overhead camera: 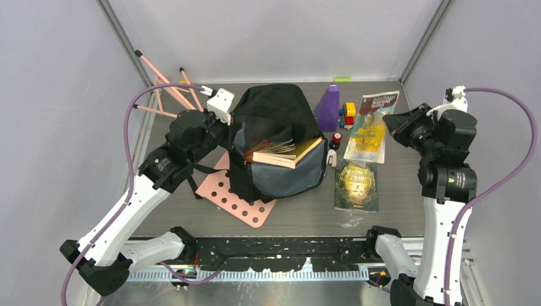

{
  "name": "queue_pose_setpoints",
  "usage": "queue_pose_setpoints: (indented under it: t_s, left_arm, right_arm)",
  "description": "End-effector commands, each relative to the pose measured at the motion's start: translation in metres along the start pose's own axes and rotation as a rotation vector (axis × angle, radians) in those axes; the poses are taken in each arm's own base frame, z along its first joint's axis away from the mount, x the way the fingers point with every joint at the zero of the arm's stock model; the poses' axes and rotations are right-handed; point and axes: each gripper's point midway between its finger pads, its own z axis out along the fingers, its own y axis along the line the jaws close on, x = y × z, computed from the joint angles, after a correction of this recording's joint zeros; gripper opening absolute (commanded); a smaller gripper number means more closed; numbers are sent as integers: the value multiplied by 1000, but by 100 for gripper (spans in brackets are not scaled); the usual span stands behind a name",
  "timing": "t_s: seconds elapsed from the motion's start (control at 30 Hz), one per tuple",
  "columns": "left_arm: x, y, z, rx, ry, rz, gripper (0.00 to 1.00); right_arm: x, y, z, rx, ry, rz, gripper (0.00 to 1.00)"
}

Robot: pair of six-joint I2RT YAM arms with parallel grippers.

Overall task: Pack the student bag
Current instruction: Pick up the book from the center of the board.

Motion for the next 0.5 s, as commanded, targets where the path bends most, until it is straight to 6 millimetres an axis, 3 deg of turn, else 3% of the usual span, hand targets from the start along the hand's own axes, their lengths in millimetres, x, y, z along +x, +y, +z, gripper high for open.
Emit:
queue_pose_setpoints:
  t_s: [0.0, 0.13, 0.23, 0.33, 0.47]
  left_arm:
    - [-11, -2, 0, 12, 1, -31, 0]
    - [-14, -6, 1, 33, 15, -46, 0]
    - [-19, -13, -1, 69, 30, -59, 5]
    - [-23, -22, -4, 119, 29, -66, 27]
    - [-40, -32, -16, 183, -11, -59, 64]
  right_arm:
    - [-58, 92, -30, -382, -160, -64, 1]
    - [-83, 129, -45, -537, -233, -75, 1]
    - [-95, 151, -44, -627, -243, -61, 1]
    - [-107, 167, -41, -676, -279, -76, 1]
    - [-112, 191, -30, -742, -286, -80, 1]
